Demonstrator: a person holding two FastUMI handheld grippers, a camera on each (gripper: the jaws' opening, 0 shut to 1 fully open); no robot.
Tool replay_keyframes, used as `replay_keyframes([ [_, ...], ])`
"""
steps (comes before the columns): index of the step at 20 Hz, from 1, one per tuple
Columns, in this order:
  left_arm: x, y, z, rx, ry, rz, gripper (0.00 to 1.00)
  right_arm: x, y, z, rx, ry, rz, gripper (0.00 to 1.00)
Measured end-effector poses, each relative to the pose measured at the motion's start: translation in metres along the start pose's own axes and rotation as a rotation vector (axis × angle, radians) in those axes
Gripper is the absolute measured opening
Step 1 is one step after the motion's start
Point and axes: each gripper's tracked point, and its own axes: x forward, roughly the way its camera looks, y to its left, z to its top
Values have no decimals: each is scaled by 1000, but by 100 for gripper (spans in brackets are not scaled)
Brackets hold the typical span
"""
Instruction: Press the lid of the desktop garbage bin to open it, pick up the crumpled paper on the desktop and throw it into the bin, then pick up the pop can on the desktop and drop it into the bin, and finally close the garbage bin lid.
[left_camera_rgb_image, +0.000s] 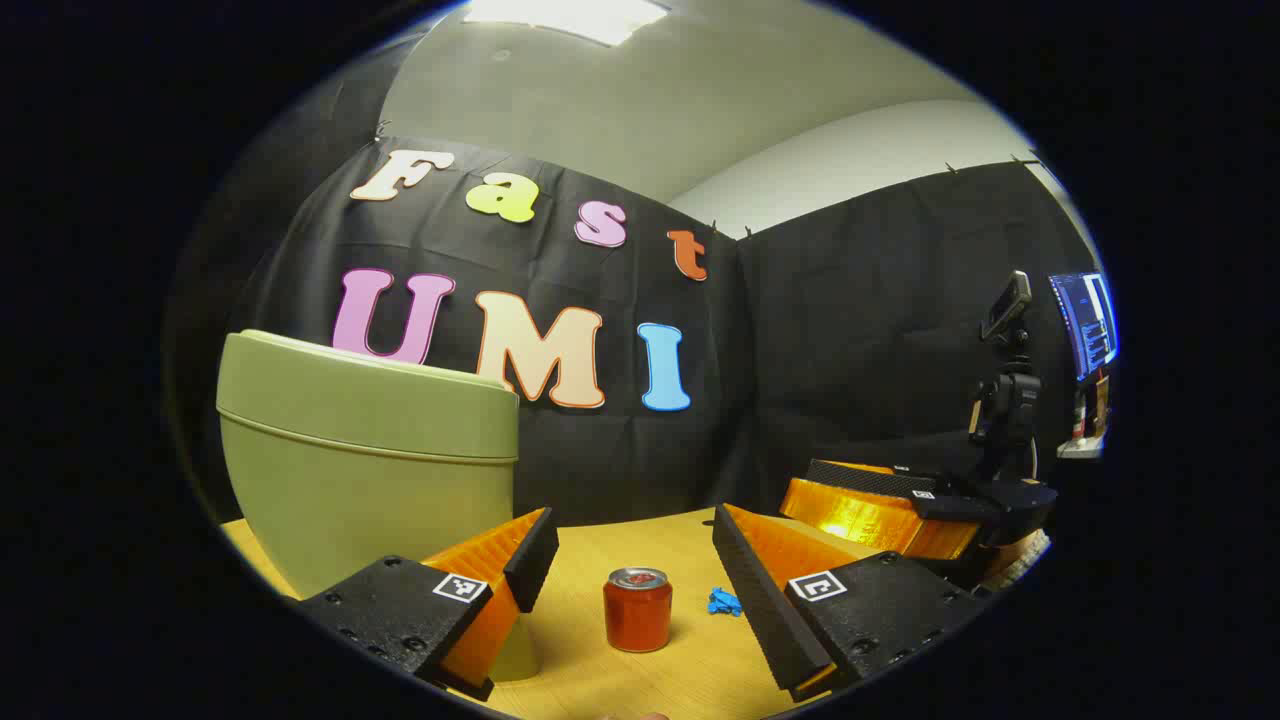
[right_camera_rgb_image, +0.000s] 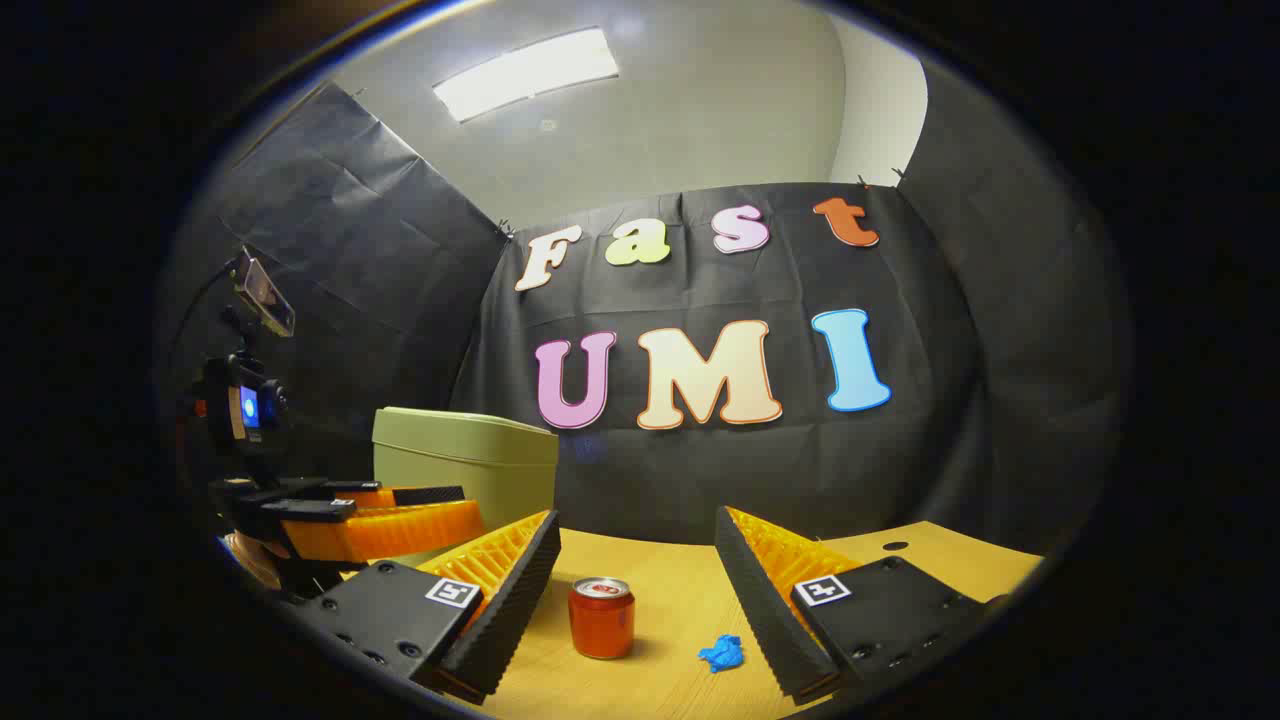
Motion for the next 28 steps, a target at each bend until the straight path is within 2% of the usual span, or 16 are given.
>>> replay_keyframes([
  [7, 1, 7, -3, -4, 10, 29, 93, -1, -13, -7, 19, 30, -33, 98],
  [25, 0, 8, -6, -1, 38, 47, 94, -1, -8, -15, 25, 64, -15, 98],
  [27, 0, 9, -7, 5, 45, 57, 87, -2, -9, -11, 14, 57, -18, 98],
  [28, 0, 8, -7, 8, 52, 58, 76, -2, -10, -11, 10, 54, -19, 98],
])
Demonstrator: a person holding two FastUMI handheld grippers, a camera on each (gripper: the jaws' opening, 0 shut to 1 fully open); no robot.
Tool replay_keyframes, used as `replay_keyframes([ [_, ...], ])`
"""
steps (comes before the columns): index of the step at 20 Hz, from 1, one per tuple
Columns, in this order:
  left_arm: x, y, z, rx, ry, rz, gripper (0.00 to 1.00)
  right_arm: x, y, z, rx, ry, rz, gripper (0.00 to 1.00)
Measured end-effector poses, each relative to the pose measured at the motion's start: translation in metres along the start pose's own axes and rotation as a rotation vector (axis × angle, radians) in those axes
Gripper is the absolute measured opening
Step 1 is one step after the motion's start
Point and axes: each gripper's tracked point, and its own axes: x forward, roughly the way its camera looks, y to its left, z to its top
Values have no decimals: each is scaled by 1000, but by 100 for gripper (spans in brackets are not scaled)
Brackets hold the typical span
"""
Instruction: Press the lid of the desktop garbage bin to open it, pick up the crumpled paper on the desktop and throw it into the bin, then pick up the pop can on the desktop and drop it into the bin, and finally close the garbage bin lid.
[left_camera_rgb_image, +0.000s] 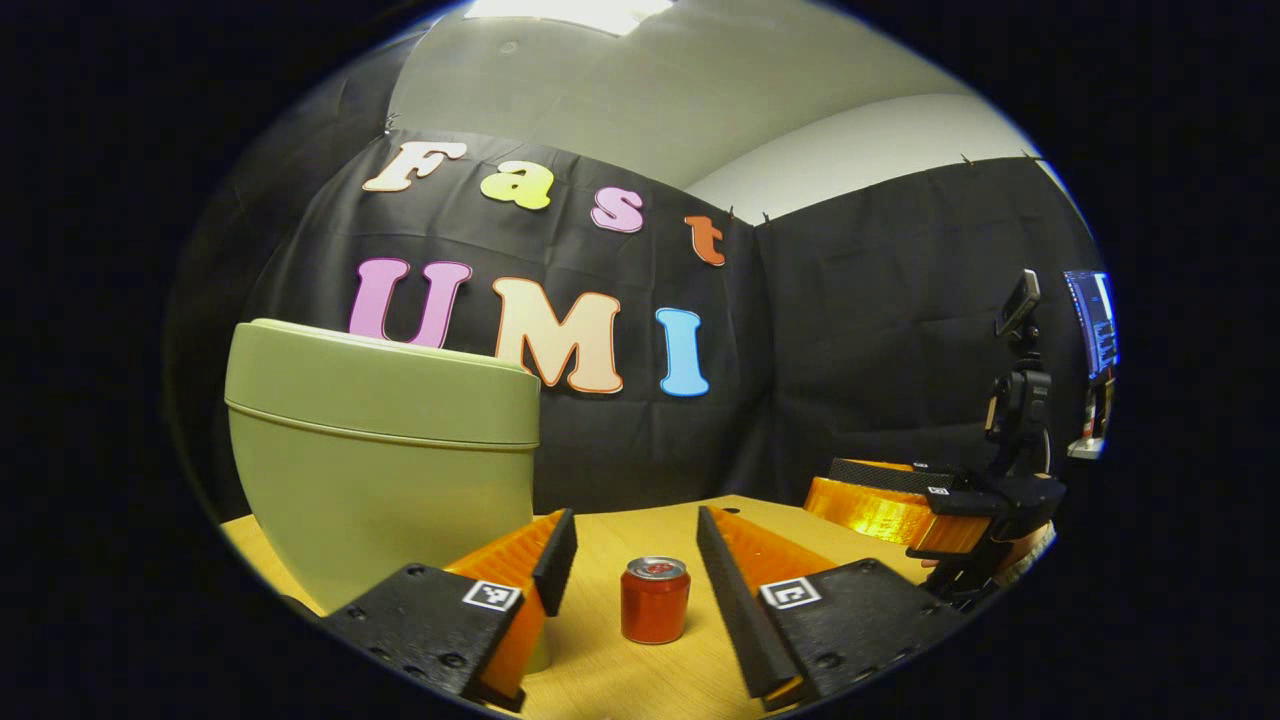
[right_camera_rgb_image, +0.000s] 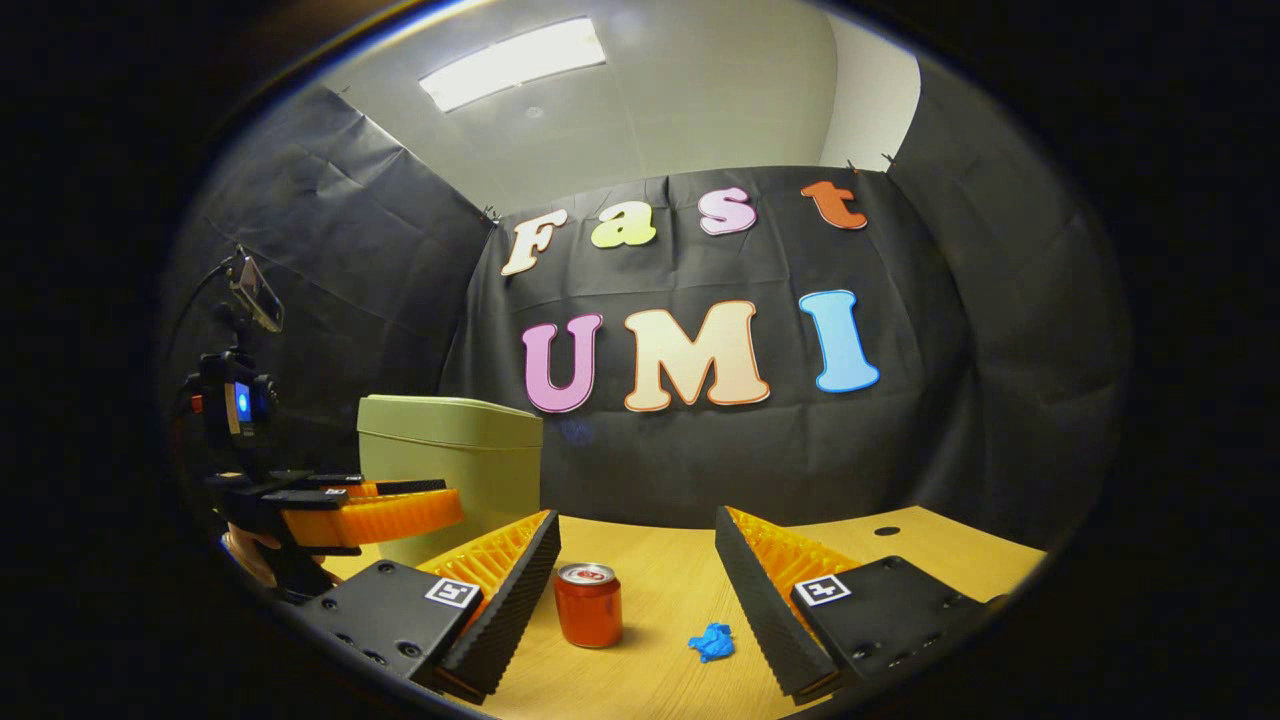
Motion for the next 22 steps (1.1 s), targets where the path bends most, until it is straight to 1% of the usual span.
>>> replay_keyframes([
  [3, 0, 1, -6, -1, 30, 11, 43, 0, -3, 3, 2, -9, -6, 98],
  [4, 0, 2, -9, -1, 48, 15, 30, 0, -3, 3, 8, -10, -6, 98],
  [5, -1, 4, -12, -5, 60, 21, 24, -1, -3, 5, 14, -11, -2, 98],
  [6, -3, 7, -11, -13, 63, 30, 8, 0, -3, 4, 15, -11, 0, 98],
  [7, -4, 9, -10, -20, 66, 37, 1, 1, -3, 4, 11, -11, 0, 98],
  [9, -6, 8, -4, -51, 83, 23, 0, 0, -7, 3, -9, -9, -3, 98],
  [11, -11, 7, 17, -76, 82, 9, 0, 0, -7, 0, -21, 1, -7, 98],
  [13, -13, 15, 43, -59, 74, 14, 0, 0, -9, -3, -18, 8, -10, 98],
  [16, -14, 39, 85, -23, 39, 48, 0, 1, -8, -8, 10, 22, -7, 98],
  [17, -13, 53, 96, -15, 31, 76, 0, 2, -5, -11, 17, 30, -1, 98],
  [20, -6, 105, 117, 4, 42, 194, 0, 2, 0, -16, 10, 49, 13, 98],
  [22, -1, 127, 115, 1, 63, 247, 0, 2, 5, -20, -6, 61, 23, 98],
])
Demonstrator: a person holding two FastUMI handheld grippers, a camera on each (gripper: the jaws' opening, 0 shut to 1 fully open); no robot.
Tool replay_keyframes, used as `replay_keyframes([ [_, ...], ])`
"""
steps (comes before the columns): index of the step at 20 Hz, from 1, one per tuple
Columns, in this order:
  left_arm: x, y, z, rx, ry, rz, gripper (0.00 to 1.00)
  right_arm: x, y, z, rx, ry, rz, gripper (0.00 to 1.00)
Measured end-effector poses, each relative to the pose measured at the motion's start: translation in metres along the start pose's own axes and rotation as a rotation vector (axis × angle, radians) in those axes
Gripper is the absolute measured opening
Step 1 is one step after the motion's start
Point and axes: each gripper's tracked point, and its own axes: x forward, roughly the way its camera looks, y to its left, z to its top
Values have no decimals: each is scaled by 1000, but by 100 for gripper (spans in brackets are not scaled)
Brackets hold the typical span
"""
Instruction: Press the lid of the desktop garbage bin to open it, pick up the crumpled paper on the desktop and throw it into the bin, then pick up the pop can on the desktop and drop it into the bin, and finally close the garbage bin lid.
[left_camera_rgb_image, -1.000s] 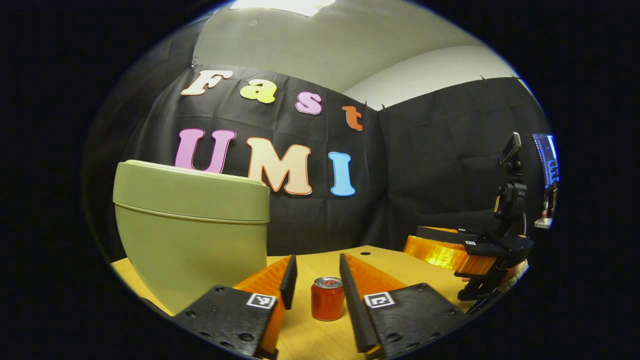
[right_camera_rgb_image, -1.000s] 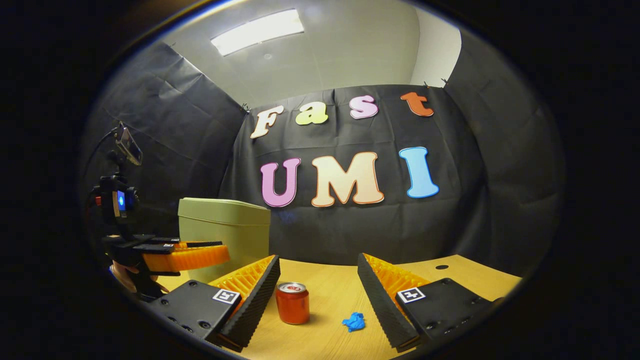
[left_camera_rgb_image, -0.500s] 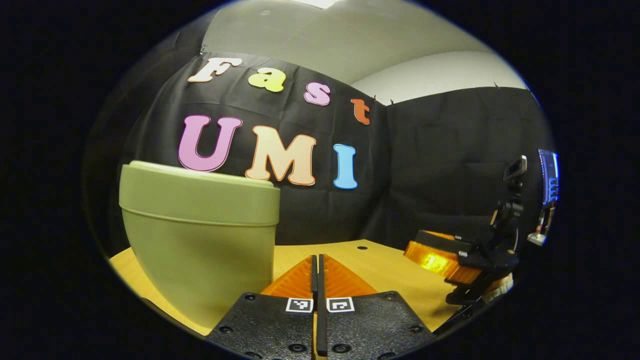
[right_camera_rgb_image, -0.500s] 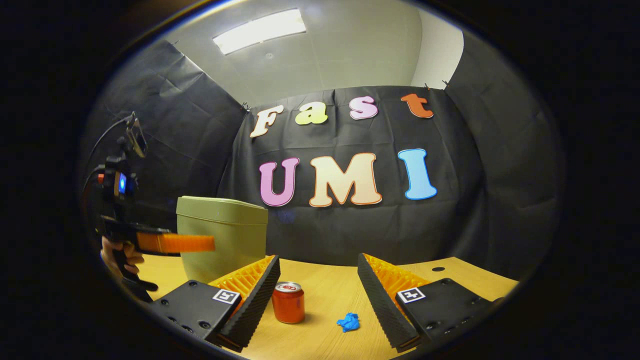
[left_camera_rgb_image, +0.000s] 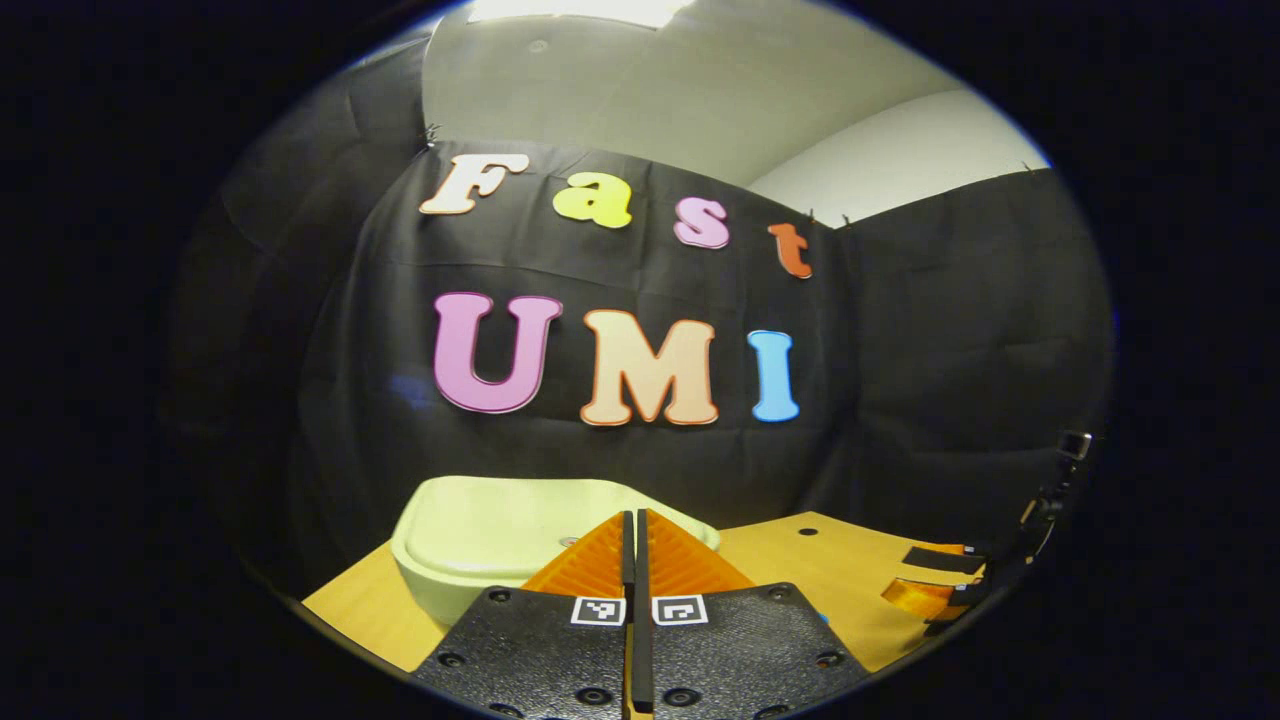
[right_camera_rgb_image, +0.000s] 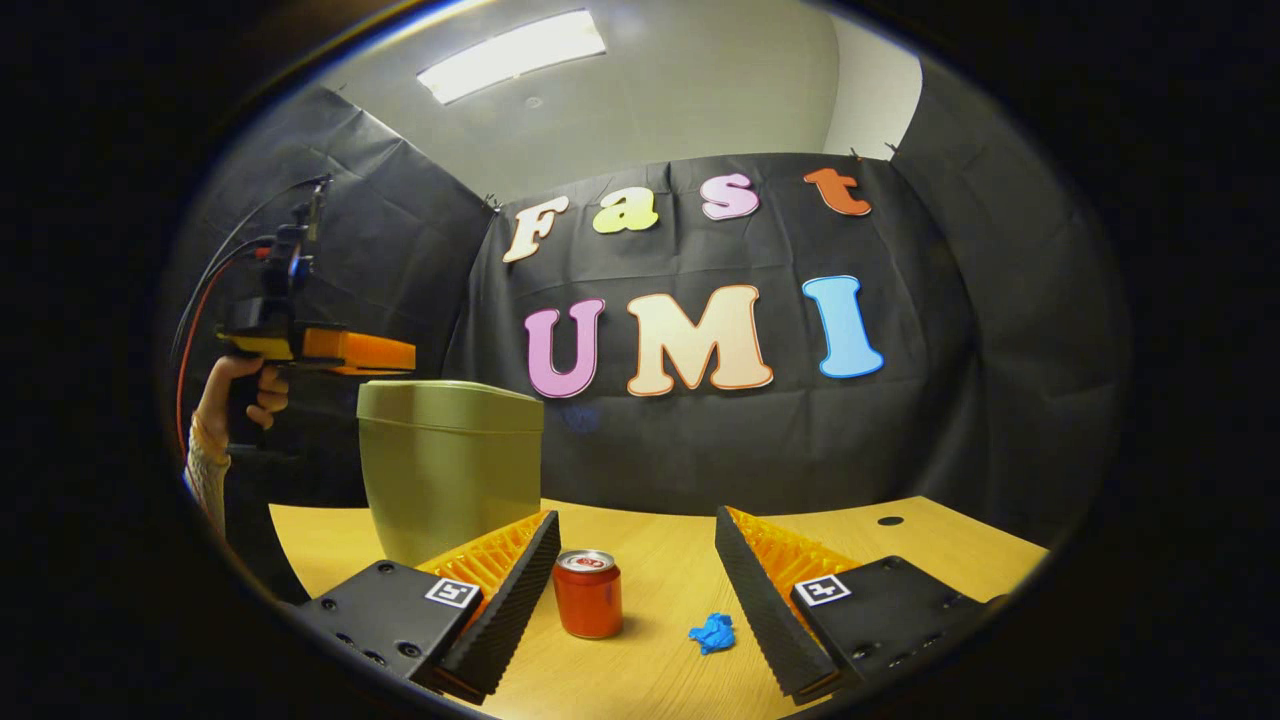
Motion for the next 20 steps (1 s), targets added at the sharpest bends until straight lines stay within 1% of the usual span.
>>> replay_keyframes([
  [3, 6, 18, -11, -21, 38, 44, 0, 2, 6, -8, -17, 29, 16, 98],
  [4, 6, 20, -8, -12, 20, 46, 0, 0, 7, -10, -20, 36, 21, 98],
  [5, 5, 19, -11, -18, 29, 50, 0, 1, 9, -11, -19, 40, 26, 98],
  [9, 7, 20, -16, 63, 48, 80, 0, 4, 19, -21, -3, 70, 51, 98],
  [11, 7, 18, -18, 89, 58, 78, 0, 4, 23, -23, -1, 79, 59, 98],
  [14, 7, 19, -20, 98, 68, 73, 0, 4, 27, -24, -12, 84, 67, 98],
  [18, 9, 19, -16, 103, 58, 67, 0, 1, 31, -20, -25, 79, 70, 98],
  [20, 10, 18, -9, 122, 34, 58, 0, 1, 32, -18, -30, 72, 73, 98],
])
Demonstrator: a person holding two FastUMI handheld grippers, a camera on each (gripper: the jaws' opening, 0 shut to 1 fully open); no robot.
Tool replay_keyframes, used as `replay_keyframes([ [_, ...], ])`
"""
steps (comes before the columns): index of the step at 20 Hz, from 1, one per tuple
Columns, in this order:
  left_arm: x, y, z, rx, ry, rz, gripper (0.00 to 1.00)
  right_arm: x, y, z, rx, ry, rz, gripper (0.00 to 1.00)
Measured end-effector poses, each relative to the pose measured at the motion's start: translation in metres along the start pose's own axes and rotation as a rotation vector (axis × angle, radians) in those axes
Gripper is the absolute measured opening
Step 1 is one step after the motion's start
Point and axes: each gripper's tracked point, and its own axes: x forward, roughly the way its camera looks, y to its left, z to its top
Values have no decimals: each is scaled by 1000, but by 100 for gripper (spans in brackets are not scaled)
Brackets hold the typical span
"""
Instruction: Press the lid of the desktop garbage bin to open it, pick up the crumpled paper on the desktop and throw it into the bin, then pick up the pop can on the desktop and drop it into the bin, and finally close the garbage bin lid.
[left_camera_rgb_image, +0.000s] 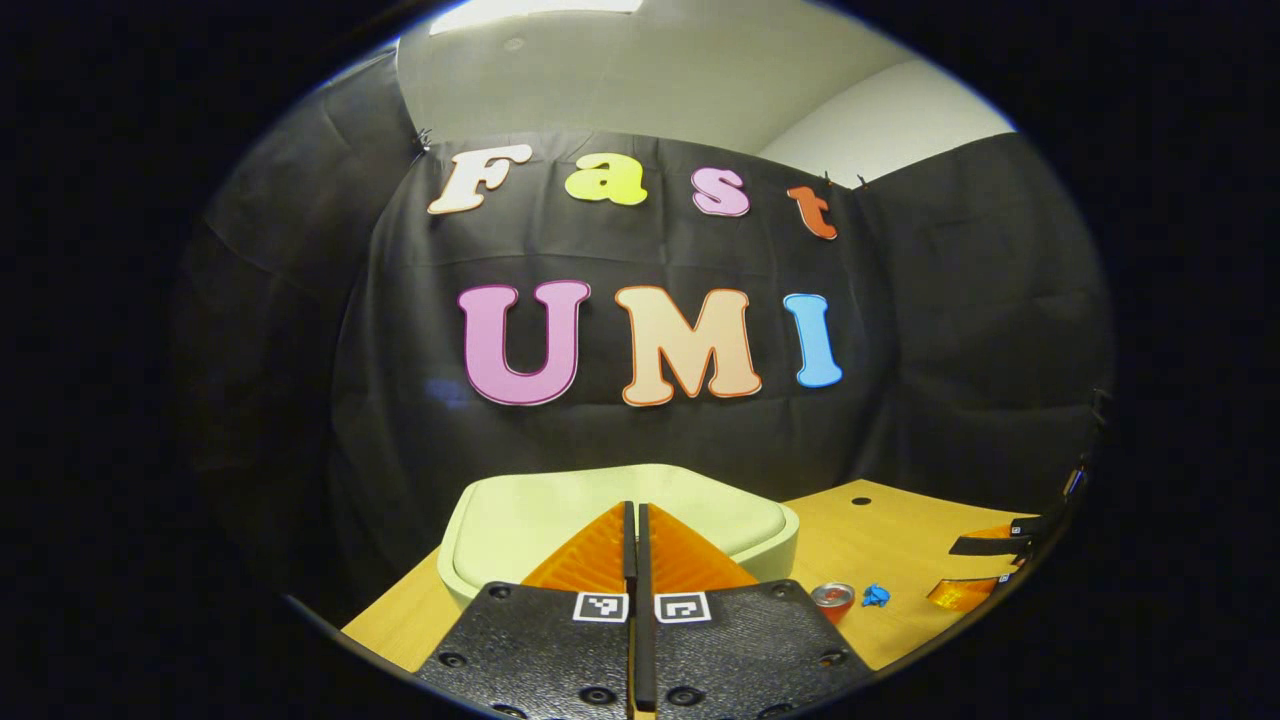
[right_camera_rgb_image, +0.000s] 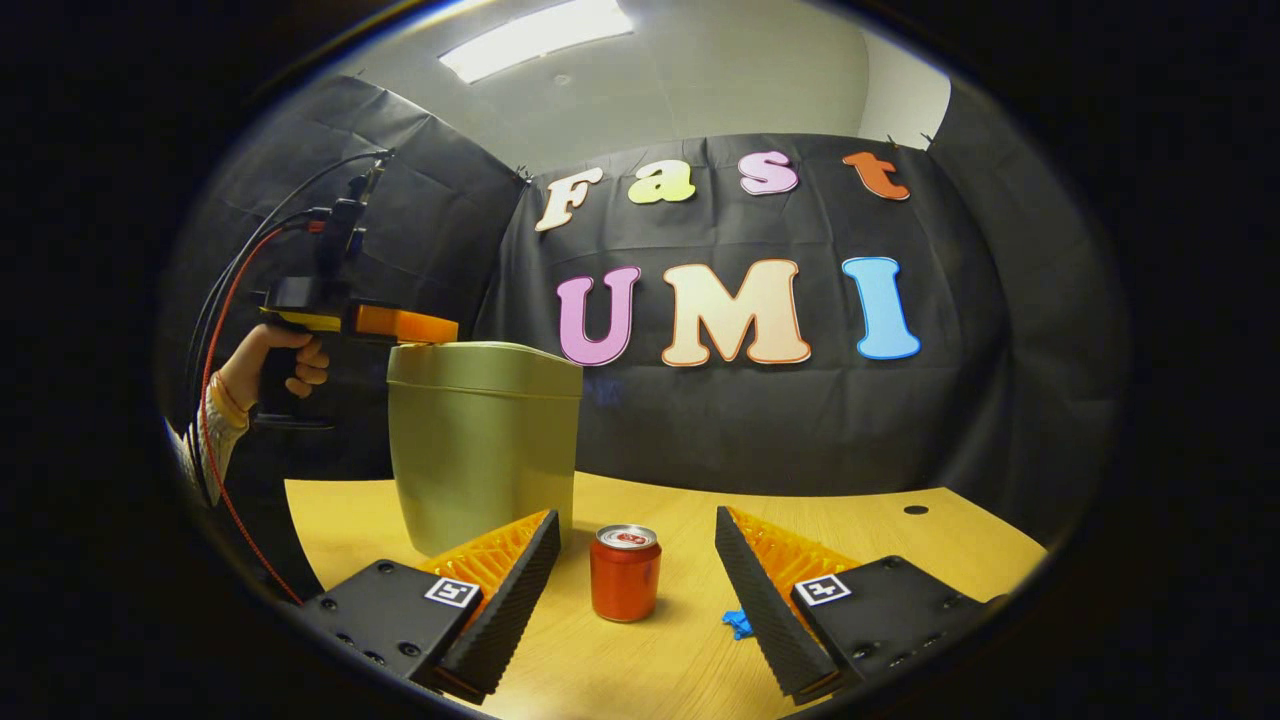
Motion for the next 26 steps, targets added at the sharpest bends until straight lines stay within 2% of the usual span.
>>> replay_keyframes([
  [6, 8, 7, 6, 36, -18, 30, 0, 0, -6, 1, -17, -4, -21, 98],
  [12, 4, -23, 33, 59, -95, -23, 0, 3, -9, -6, -23, 11, -30, 98],
  [15, -4, -55, 37, 46, -109, -104, 0, 3, -10, -7, -26, 17, -32, 98],
  [18, -15, -85, 20, 23, -85, -189, 0, 3, -11, -9, -19, 18, -37, 98],
  [22, -28, -122, -25, -19, -15, -292, 0, 3, -13, -12, -5, 29, -42, 98],
  [26, -46, -153, -67, -30, 7, -381, 0, 2, -21, -15, -23, 42, -64, 98],
])
